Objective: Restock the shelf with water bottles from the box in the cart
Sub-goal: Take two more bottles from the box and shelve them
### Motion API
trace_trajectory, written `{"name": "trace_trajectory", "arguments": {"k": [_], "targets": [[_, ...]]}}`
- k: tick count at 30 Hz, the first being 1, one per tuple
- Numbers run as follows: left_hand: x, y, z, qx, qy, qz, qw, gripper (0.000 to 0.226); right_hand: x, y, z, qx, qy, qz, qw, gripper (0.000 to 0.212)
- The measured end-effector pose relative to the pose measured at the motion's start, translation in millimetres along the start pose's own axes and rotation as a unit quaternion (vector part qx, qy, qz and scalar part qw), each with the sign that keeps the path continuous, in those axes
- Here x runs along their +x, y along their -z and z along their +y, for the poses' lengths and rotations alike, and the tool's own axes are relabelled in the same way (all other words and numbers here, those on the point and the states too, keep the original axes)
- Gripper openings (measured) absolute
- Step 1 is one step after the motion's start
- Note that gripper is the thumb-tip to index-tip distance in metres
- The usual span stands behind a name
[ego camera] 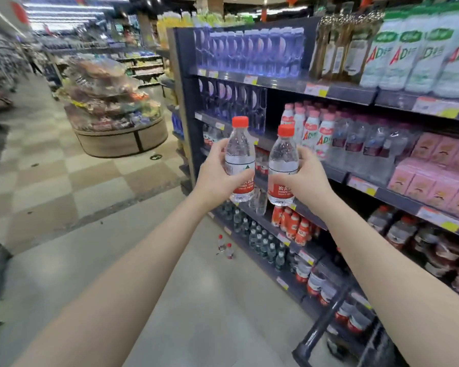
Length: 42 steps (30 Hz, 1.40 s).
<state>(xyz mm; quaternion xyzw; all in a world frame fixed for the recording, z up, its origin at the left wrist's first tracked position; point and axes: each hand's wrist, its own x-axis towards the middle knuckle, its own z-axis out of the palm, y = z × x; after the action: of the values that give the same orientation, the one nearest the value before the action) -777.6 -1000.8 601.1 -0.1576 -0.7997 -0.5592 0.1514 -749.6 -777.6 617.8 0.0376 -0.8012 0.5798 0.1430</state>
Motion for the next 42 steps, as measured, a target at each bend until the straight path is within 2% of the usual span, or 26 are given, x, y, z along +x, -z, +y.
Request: {"name": "trace_trajectory", "arguments": {"k": [6,13,21,26,35,38,42], "targets": [[89,29,-67,0.002,0.009,0.033,0.999,0.084,97,-54,16,-0.004,0.009,-0.01,1.0,0.067],[190,27,-143,0.052,0.019,0.043,0.998,0.088,208,-89,45,-0.017,0.007,0.0,1.0,0.073],[287,19,-211,0.038,0.013,-0.027,0.999,0.077,294,-119,87,-0.043,-0.02,0.019,0.999,0.074],[351,11,-267,-0.002,-0.016,-0.105,0.994,0.08,333,-152,123,-0.065,-0.073,0.081,0.992,0.078],[431,-24,-348,-0.073,-0.051,-0.268,0.959,0.077,372,-210,169,-0.092,-0.157,0.245,0.952,0.07],[443,-46,-368,-0.087,-0.056,-0.301,0.948,0.08,371,-214,190,-0.092,-0.184,0.268,0.941,0.066],[446,-80,-398,-0.115,-0.038,-0.338,0.933,0.082,365,-212,228,-0.091,-0.217,0.28,0.931,0.072]]}}
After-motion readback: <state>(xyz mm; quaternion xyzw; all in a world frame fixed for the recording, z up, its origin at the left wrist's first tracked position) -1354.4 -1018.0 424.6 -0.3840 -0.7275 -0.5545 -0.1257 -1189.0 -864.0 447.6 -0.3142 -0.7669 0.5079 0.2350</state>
